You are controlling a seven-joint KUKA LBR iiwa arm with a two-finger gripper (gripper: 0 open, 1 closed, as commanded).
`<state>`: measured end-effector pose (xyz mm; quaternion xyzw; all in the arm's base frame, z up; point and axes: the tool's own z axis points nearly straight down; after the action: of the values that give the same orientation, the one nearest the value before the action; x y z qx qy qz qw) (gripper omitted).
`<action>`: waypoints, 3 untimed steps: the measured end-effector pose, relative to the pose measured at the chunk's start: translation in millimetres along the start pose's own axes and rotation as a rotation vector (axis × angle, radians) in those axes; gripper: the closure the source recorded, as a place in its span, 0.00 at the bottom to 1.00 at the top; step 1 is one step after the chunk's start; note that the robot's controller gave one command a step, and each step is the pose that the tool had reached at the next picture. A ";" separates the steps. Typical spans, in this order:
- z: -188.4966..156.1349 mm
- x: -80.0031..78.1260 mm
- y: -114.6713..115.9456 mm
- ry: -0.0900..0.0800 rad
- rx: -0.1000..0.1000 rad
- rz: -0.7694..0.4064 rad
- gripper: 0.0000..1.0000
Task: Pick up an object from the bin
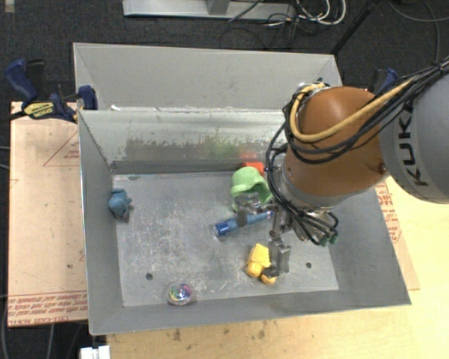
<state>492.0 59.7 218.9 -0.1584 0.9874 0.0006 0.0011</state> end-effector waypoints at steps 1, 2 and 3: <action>27.6 -48.0 60.9 -0.002 -0.003 -0.039 0.00; 111.3 -17.7 104.0 0.006 -0.002 0.084 0.00; 146.5 -29.4 115.4 -0.017 0.002 -0.020 0.00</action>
Offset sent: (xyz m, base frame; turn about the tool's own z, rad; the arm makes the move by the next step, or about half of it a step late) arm 0.0258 0.0680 -0.0259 -0.0316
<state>484.1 178.8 72.5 -0.1681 0.9857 0.0012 0.0098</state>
